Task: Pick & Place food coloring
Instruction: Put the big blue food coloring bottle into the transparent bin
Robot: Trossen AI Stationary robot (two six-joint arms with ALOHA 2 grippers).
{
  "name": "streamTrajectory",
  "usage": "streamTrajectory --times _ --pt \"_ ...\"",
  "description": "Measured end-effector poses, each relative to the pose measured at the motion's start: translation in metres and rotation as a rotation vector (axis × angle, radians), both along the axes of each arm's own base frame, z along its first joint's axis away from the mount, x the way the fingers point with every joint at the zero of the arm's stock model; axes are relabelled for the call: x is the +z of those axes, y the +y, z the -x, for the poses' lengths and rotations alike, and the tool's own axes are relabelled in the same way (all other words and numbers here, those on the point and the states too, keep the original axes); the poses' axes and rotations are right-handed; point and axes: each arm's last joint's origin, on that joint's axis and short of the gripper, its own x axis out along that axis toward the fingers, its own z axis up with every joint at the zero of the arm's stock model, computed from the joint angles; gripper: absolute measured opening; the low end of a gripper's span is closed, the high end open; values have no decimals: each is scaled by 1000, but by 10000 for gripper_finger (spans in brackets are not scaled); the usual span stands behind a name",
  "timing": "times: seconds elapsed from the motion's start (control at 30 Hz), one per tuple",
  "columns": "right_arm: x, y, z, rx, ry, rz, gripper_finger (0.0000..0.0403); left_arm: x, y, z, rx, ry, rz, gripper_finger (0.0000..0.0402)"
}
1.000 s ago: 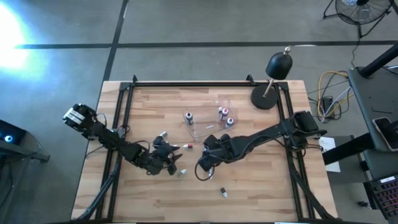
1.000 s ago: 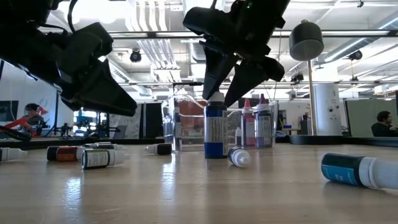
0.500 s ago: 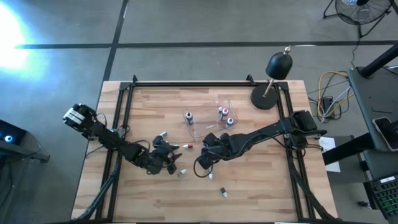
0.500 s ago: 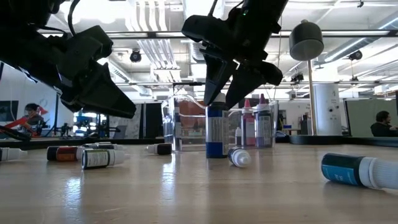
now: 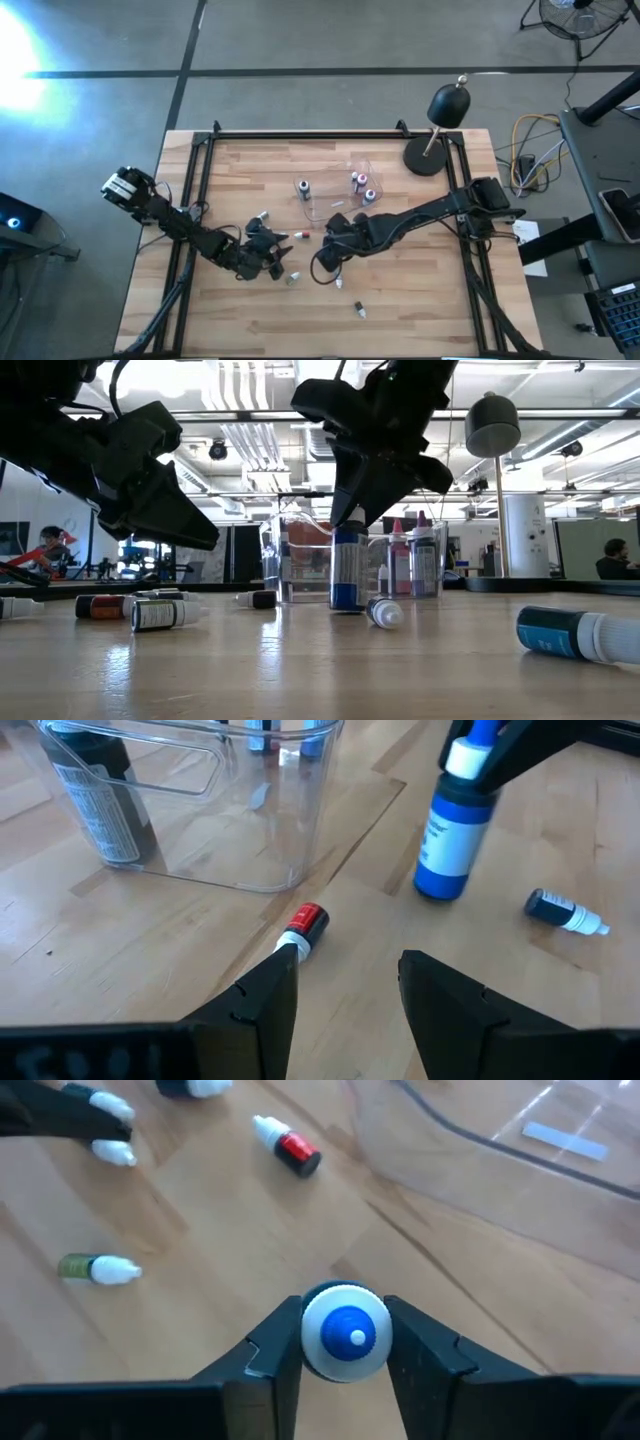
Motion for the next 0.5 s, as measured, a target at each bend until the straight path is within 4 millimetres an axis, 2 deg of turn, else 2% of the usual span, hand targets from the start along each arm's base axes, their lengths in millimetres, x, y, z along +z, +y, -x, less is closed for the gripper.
streamTrajectory --times 0.1,0.23,0.5 --pt "12 1 -3 12 -23 -18 108 0 0 0 0 0 0 149" --pt "45 0 -4 18 -55 19 109 0 0 0 0 -1 1 149" --pt "116 -18 2 -122 -101 296 109 2 -1 0 -10 -11 53 149"
